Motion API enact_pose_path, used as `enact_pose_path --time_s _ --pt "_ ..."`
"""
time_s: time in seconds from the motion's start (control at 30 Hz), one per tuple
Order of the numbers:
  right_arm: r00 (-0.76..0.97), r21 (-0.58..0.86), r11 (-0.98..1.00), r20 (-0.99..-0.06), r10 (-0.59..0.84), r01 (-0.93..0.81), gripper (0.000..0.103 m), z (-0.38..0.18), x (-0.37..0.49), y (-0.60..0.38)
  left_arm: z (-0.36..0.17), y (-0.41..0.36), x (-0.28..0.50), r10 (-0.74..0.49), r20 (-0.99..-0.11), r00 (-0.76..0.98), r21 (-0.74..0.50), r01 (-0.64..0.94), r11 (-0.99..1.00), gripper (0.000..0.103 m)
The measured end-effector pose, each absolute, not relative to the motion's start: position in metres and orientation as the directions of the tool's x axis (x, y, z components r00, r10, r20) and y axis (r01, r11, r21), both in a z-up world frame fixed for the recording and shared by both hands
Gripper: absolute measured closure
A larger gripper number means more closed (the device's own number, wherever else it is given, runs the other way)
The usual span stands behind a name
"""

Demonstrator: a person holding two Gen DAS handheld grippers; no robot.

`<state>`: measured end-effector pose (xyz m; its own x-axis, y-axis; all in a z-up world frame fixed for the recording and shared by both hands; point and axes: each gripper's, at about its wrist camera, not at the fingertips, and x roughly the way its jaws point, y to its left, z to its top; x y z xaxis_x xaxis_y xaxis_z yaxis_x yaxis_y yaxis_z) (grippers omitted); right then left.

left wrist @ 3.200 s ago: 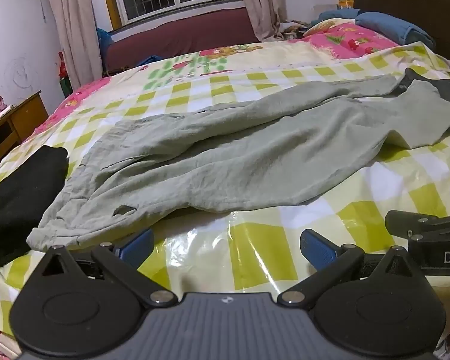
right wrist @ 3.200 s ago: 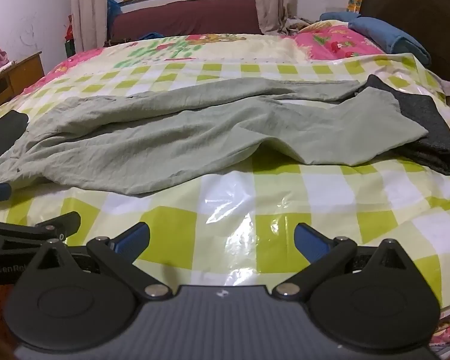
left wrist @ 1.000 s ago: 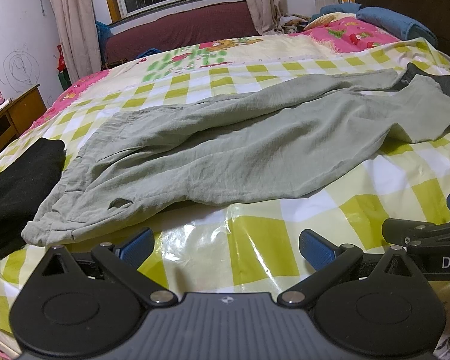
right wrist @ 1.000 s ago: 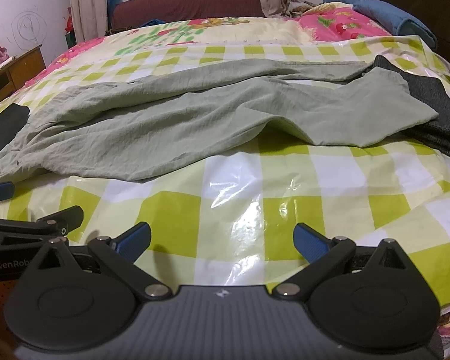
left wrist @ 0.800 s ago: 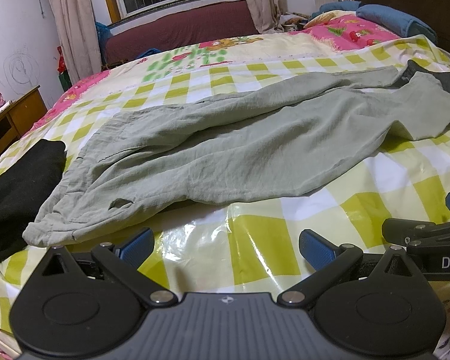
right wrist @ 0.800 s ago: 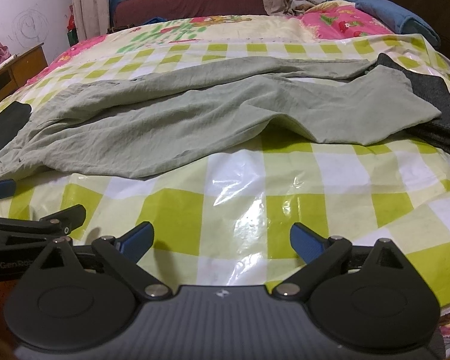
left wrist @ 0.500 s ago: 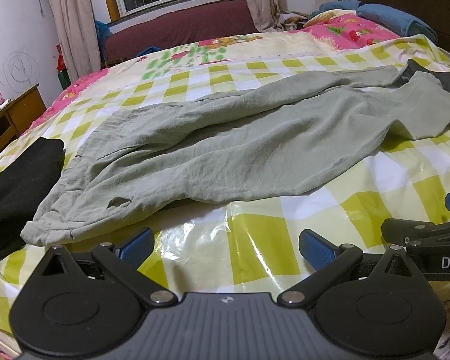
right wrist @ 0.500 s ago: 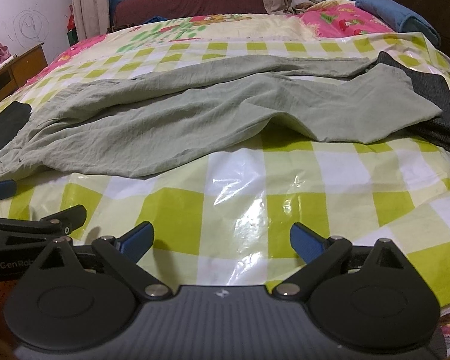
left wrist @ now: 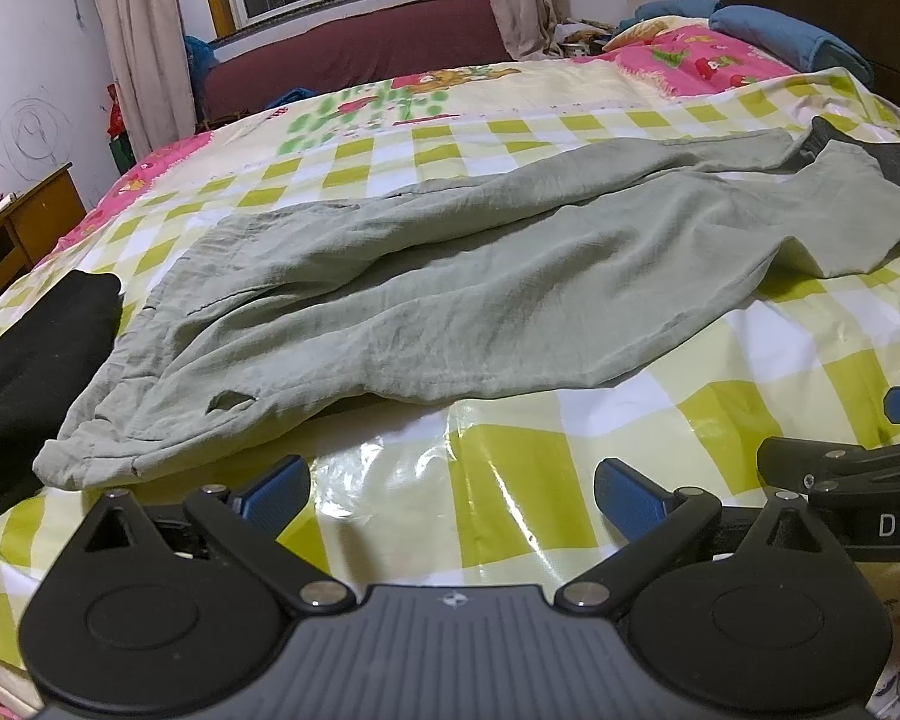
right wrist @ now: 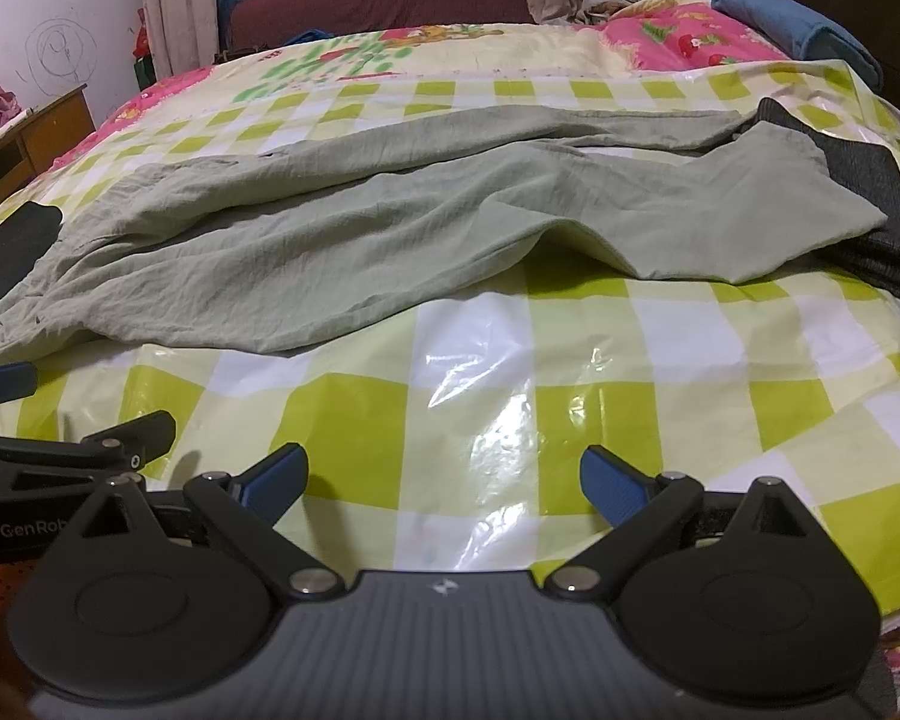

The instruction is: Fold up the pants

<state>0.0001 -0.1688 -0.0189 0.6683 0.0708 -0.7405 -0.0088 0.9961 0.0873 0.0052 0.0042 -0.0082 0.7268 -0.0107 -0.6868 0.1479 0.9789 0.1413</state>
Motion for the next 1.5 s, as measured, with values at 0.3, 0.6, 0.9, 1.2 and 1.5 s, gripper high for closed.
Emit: enact_pose_path --time_s 0.3,0.6,0.9,1.2,1.5 --pt "0.658 0.094 0.996 -0.749 0.076 -0.008 0.006 -0.021 0.003 -0.169 -0.01 0.003 0.008 -0.016 -0.693 0.72 0.139 0.156 0.978 0.0" --pt "0.668 0.095 0.994 -0.737 0.105 -0.051 0.009 -0.016 0.006 -0.163 -0.007 0.011 0.011 -0.024 -0.694 0.72 0.096 0.125 0.987 0.0" --pt "0.691 0.066 0.983 -0.703 0.166 -0.169 0.01 -0.003 0.021 -0.136 0.004 0.039 0.019 -0.001 -0.673 0.74 0.06 0.056 0.997 0.0" --pt "0.709 -0.077 0.892 -0.639 0.299 -0.446 0.01 0.011 0.039 -0.064 0.017 0.128 0.017 0.143 -0.64 0.755 0.08 -0.119 0.99 0.0" --pt "0.658 -0.259 0.72 -0.669 0.347 -0.644 0.043 -0.015 0.063 0.014 -0.013 0.174 0.039 0.126 -0.712 0.691 -0.008 -0.187 0.982 0.006"
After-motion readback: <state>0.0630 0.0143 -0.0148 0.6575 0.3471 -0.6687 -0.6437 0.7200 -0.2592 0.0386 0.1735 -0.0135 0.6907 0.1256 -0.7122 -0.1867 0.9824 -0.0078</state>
